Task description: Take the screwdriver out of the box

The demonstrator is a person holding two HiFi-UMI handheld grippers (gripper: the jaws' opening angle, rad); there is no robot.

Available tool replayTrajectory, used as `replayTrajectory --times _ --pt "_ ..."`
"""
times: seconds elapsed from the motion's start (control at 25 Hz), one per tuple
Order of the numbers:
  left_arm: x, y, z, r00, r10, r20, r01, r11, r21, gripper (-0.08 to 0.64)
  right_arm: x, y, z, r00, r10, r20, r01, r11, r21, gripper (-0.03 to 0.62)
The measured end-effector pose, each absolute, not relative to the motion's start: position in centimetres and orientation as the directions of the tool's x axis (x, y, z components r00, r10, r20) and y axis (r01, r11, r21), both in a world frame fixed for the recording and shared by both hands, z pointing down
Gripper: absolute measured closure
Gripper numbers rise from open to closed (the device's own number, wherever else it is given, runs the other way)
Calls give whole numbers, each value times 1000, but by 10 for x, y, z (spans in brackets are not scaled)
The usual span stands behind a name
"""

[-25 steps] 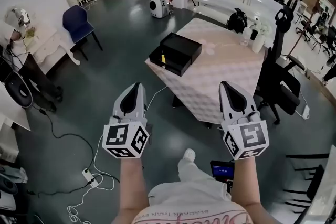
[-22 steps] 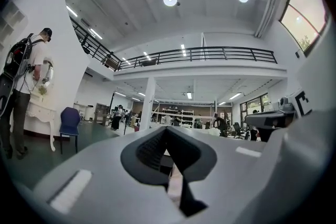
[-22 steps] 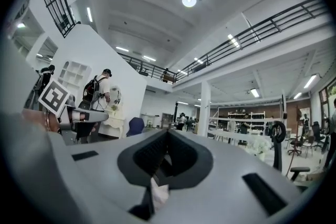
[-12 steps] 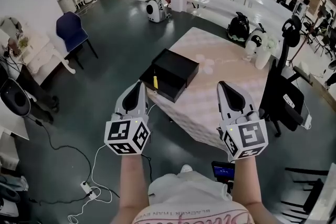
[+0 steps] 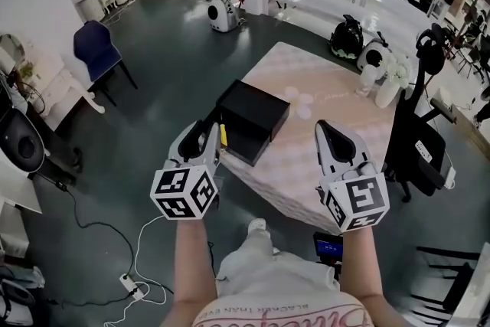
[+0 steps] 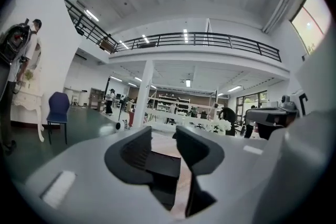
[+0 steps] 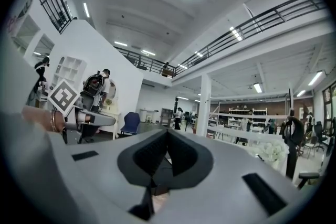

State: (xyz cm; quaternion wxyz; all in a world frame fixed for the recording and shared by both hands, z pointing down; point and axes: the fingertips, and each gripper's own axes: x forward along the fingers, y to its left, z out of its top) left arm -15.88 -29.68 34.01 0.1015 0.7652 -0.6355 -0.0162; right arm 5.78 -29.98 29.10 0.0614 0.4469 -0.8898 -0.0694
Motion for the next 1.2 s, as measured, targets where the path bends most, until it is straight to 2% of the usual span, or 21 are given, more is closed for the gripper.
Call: replayTrajectory --times 0.08,0.16,0.56,0.88,1.2 --pt "-159 -314 348 234 -962 143 -958 -202 205 325 55 -312 292 -585 -810 51 -793 584 173 586" --pt "-162 -330 353 249 -954 168 -951 -208 230 276 50 -325 293 -580 -813 55 -797 580 171 586" --pt "-185 -391 428 263 -871 415 -931 -116 348 275 35 -384 334 -542 -828 141 -820 558 124 586" --pt "-200 -426 503 226 -763 606 -947 -26 319 282 31 -424 381 -512 -823 248 -836 543 76 586" --pt "-205 -439 582 239 -507 828 -948 65 313 310 28 -452 420 -487 -806 337 -846 531 46 586"
